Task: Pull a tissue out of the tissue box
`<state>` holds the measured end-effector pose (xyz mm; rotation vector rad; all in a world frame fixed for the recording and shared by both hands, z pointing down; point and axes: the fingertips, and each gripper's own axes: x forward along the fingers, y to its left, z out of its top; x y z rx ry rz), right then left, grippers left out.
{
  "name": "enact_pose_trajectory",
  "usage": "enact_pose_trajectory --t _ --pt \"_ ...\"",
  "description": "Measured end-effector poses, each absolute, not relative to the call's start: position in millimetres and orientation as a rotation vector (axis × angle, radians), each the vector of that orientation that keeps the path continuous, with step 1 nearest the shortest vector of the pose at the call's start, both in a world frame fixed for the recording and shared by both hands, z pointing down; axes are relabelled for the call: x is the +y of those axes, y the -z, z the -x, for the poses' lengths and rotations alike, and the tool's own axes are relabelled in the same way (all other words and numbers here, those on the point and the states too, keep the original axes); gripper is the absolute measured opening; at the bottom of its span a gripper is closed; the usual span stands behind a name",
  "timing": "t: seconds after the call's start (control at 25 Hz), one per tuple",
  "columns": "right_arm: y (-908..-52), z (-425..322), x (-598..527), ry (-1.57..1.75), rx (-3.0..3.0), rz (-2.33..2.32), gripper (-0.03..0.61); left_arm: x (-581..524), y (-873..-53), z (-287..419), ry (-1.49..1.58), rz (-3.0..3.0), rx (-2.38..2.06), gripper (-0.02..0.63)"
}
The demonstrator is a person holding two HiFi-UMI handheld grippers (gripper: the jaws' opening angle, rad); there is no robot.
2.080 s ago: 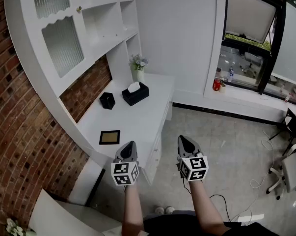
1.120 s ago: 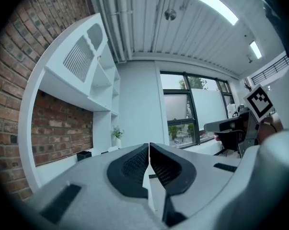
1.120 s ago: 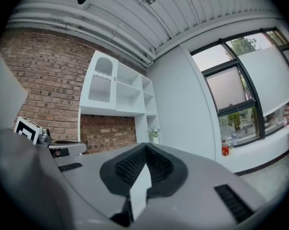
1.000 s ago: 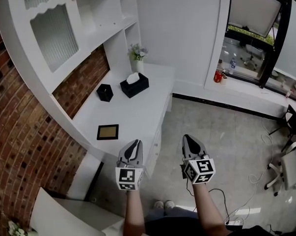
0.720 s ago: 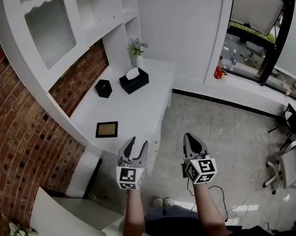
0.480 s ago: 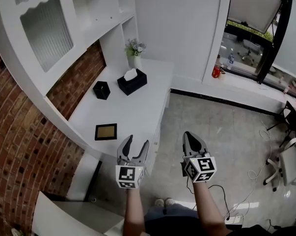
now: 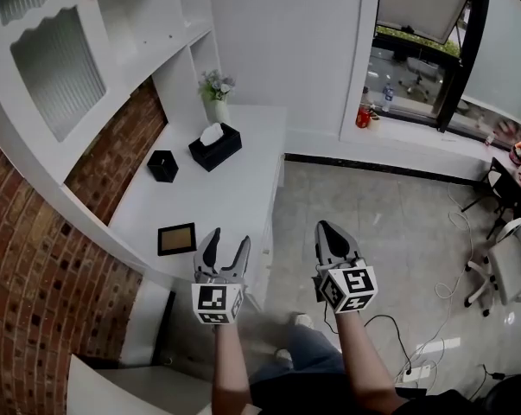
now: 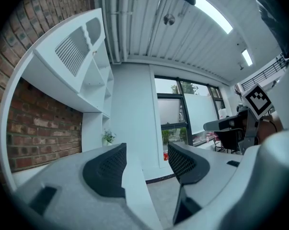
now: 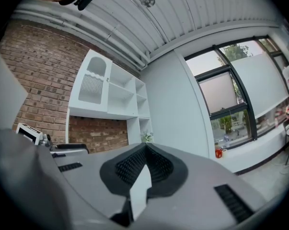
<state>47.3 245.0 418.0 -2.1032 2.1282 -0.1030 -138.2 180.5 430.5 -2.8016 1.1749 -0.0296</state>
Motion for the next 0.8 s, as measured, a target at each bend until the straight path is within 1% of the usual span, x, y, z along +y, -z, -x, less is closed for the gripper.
enact_pose_trajectory --t 0.44,0.8 --pt "-416 -65 197 0.082 2.123 2.097 -0.002 132 -430 118 0.013 2.804 1.17 0.242" --pt "-429 -79 97 0.1 2.205 1.998 -0.002 48 -435 111 0.021 2.745 1.3 0.242"
